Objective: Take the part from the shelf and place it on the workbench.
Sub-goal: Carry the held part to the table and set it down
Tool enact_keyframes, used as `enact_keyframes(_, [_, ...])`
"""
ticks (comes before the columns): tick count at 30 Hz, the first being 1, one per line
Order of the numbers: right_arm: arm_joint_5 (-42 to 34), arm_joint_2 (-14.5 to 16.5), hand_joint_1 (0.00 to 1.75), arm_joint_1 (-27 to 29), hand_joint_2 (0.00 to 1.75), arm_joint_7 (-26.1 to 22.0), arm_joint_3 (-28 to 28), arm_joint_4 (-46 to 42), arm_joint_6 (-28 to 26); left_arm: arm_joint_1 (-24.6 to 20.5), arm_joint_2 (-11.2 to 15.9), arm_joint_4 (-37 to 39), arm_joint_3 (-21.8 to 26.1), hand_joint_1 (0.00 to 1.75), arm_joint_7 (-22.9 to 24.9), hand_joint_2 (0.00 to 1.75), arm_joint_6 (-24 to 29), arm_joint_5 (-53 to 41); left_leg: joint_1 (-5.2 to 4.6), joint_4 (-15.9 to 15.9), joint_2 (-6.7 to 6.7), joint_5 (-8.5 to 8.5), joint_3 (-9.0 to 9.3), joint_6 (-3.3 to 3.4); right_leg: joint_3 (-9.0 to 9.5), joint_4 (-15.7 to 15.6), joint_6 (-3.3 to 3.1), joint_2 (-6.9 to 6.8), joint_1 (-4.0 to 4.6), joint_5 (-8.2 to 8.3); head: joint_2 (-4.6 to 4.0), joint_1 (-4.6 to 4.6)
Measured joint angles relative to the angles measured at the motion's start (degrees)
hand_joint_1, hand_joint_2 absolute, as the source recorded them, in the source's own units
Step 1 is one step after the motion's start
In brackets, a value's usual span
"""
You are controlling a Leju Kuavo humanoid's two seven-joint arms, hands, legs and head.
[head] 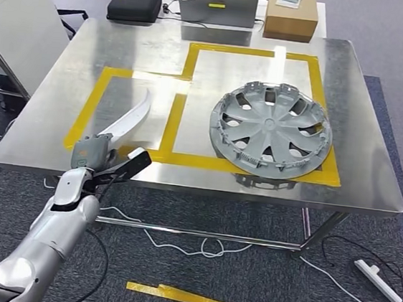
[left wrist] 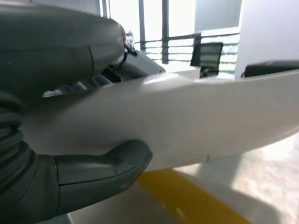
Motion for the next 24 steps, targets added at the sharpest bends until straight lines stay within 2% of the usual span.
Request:
enact_keyframes(2, [0.26, -0.02, 0.00, 0.00, 1.75, -0.04, -0.13, -0.19, -0.02, 0.17, 0.07, -0.08, 0.19, 1.75, -0.13, 1.75, 0.11, 0.01, 0.18, 2.48, -0.26, -1.61, -1.03, -0.04, 0.33, 0.05, -0.76, 0.15, 0.24, -0.26, 0.00, -0.23])
enact_keyframes(3, [0.43, -0.03, 0.00, -0.05, 1.75, -0.06, -0.16, -0.27, -0.02, 0.21, 0.13, -0.11, 0.28, 1.75, -0.20, 1.75, 0.16, 0.01, 0.12, 5.51, -0.43, -3.06, -2.51, 0.05, 0.53, 0.01, -1.08, 0.23, 0.41, -0.40, 0.00, -0.36])
enact_keyframes(5, [0.73, -0.03, 0.00, -0.13, 1.75, -0.09, -0.26, -0.33, -0.02, 0.43, 0.23, -0.14, 0.50, 1.75, -0.28, 1.75, 0.23, 0.01, -0.27, 13.35, -0.65, -5.79, -6.82, 0.57, 0.93, -0.01, -1.63, 0.41, 0.91, -0.76, 0.00, -0.48])
enact_keyframes(6, [0.82, -0.03, 0.00, -0.13, 1.75, -0.09, -0.33, -0.34, -0.02, 0.64, 0.27, -0.14, 0.66, 1.75, -0.29, 1.75, 0.23, 0.01, -0.54, 16.15, -0.74, -6.15, -8.65, 0.98, 1.19, 0.00, -1.89, 0.54, 1.21, -0.98, 0.00, -0.51])
enact_keyframes(7, [0.88, -0.03, 0.00, -0.11, 1.75, -0.09, -0.41, -0.34, -0.02, 0.86, 0.29, -0.14, 0.80, 1.75, -0.29, 1.75, 0.23, 0.00, -0.90, 17.06, -0.83, -5.39, -9.65, 1.54, 1.57, 0.00, -2.11, 0.67, 1.52, -1.24, 0.00, -0.53])
enact_keyframes(8, [0.91, -0.03, 0.00, -0.09, 1.75, -0.10, -0.48, -0.34, -0.02, 1.01, 0.31, -0.17, 0.91, 1.75, -0.30, 1.75, 0.24, -0.01, -1.36, 15.89, -0.96, -3.54, -9.67, 2.22, 2.06, 0.00, -2.28, 0.78, 1.80, -1.55, 0.00, -0.50])
enact_keyframes(10, [0.92, 0.01, 0.00, -0.10, 1.75, -0.12, -0.56, -0.33, -0.02, 1.02, 0.42, -0.31, 1.04, 1.75, -0.33, 1.75, 0.27, -0.01, -2.53, 9.87, -1.33, 1.33, -7.66, 3.90, 3.08, -0.09, -2.44, 0.90, 2.17, -2.27, 0.00, -0.41])
enact_keyframes(11, [0.93, 0.06, 0.00, -0.18, 1.75, -0.15, -0.59, -0.32, -0.01, 0.93, 0.48, -0.38, 1.09, 1.75, -0.34, 1.75, 0.28, 0.00, -3.03, 6.93, -1.47, 3.03, -6.52, 4.66, 3.49, -0.16, -2.40, 0.96, 2.25, -2.58, 0.01, -0.28])
enact_keyframes(12, [0.93, 0.10, 0.00, -0.29, 1.75, -0.17, -0.61, -0.32, -0.01, 0.82, 0.54, -0.41, 1.14, 1.75, -0.35, 1.75, 0.31, 0.01, -3.46, 4.89, -1.58, 3.77, -5.68, 5.27, 3.66, -0.25, -2.27, 0.99, 2.22, -2.75, 0.01, -0.25])
enact_keyframes(14, [0.96, 0.16, 0.00, -0.46, 1.75, -0.19, -0.62, -0.32, -0.01, 0.63, 0.58, -0.46, 1.18, 1.75, -0.36, 1.75, 0.35, 0.01, -3.85, 2.92, -1.62, 3.47, -4.90, 5.97, 3.74, -0.56, -1.86, 0.94, 2.14, -2.82, 0.01, -0.30])
enact_keyframes(17, [0.99, 0.10, 0.00, -0.46, 1.75, -0.21, -0.63, -0.35, 0.00, 0.59, 0.44, -0.87, 1.17, 1.75, -0.39, 1.75, 0.42, -0.01, -3.21, -0.25, -1.43, 3.33, -3.00, 5.59, 3.05, 0.16, -1.16, 0.54, 2.30, -3.66, 0.00, -0.29])
enact_keyframes(19, [1.00, 0.03, 0.00, -0.55, 1.75, -0.23, -0.65, -0.37, 0.00, 0.56, 0.37, -0.99, 1.23, 1.75, -0.40, 1.75, 0.44, 0.00, -2.89, -1.13, -1.36, 3.28, -2.13, 5.26, -0.20, 5.92, -0.51, 0.43, 2.14, -5.75, 0.00, -0.21])
enact_keyframes(21, [1.00, -0.05, 0.00, -0.56, 1.75, -0.23, -0.68, -0.37, -0.01, 0.84, 0.32, -0.99, 1.28, 1.75, -0.41, 1.75, 0.41, 0.01, -2.77, -1.13, -1.37, 2.91, -1.84, 5.09, -5.00, 13.13, 0.16, 0.38, 1.69, -7.50, 0.00, -0.21])
enact_keyframes(22, [1.00, -0.09, 0.00, -0.51, 1.75, -0.23, -0.73, -0.37, -0.01, 1.06, 0.27, -0.99, 1.28, 1.75, -0.41, 1.75, 0.41, 0.01, -2.68, -1.07, -1.38, 2.66, -1.66, 4.87, -6.42, 14.41, 0.49, 0.33, 1.47, -6.99, 0.00, -0.21])
enact_keyframes(23, [1.00, -0.14, 0.00, -0.45, 1.75, -0.24, -0.78, -0.37, -0.01, 1.22, 0.25, -0.99, 1.29, 1.75, -0.41, 1.75, 0.40, 0.01, -2.52, -0.96, -1.38, 2.35, -1.41, 4.61, -6.71, 13.50, 0.80, 0.25, 1.27, -5.38, 0.00, -0.21])
enact_keyframes(24, [1.00, -0.18, 0.00, -0.41, 1.75, -0.23, -0.82, -0.37, -0.01, 1.32, 0.24, -0.99, 1.29, 1.75, -0.41, 1.75, 0.40, 0.01, -2.30, -0.76, -1.39, 1.96, -1.12, 4.27, -5.86, 10.58, 1.13, 0.12, 1.05, -2.96, 0.00, -0.20])
